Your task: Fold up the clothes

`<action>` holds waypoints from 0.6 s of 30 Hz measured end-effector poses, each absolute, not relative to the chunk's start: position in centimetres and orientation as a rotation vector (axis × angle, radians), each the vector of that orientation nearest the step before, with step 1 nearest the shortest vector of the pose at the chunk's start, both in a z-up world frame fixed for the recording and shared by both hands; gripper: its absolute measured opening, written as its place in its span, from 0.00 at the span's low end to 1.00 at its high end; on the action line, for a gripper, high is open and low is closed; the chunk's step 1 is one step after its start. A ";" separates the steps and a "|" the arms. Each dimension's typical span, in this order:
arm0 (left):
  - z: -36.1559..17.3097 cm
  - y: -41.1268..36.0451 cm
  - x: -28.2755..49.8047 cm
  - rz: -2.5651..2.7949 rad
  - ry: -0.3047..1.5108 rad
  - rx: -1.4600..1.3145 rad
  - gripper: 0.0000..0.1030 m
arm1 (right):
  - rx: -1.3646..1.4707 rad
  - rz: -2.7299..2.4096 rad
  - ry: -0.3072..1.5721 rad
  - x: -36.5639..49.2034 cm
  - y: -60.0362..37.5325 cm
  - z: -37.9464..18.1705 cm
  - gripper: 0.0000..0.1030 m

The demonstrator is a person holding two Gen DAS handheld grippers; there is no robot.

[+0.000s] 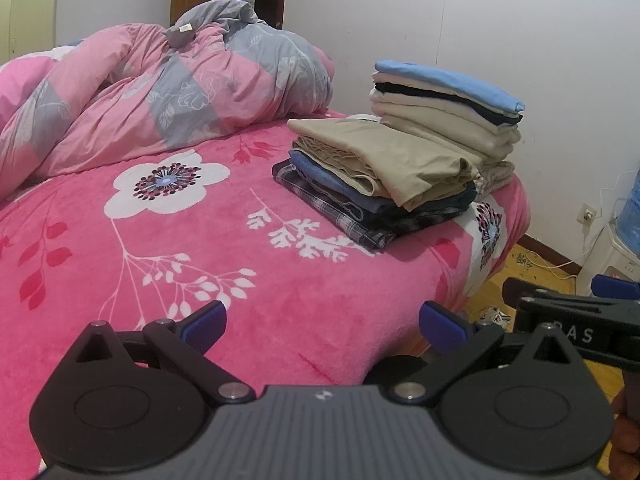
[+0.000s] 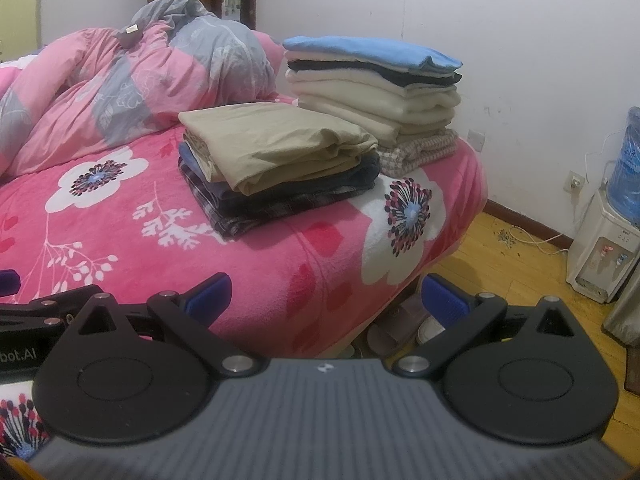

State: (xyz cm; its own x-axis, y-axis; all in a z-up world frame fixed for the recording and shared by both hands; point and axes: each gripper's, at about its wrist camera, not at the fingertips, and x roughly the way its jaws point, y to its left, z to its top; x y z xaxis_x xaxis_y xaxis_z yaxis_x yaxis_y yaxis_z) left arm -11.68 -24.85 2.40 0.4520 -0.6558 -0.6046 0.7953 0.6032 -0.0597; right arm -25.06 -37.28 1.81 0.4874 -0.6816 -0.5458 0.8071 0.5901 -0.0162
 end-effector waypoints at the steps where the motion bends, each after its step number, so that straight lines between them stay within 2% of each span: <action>1: 2.4 -24.9 -11.7 -0.907 0.631 0.246 1.00 | 0.256 -0.917 0.541 -25.1 -37.3 1.8 0.99; 18: 2.4 -24.8 -11.6 -0.904 0.633 0.246 1.00 | 0.257 -0.916 0.545 -24.9 -37.1 1.7 0.99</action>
State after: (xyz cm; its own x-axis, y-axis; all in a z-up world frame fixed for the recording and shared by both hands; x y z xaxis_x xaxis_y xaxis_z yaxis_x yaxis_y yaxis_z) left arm -11.55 -24.84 2.36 0.4531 -0.6537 -0.6061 0.7934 0.6057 -0.0602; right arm -24.90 -37.12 1.73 0.4865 -0.6799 -0.5487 0.8065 0.5910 -0.0172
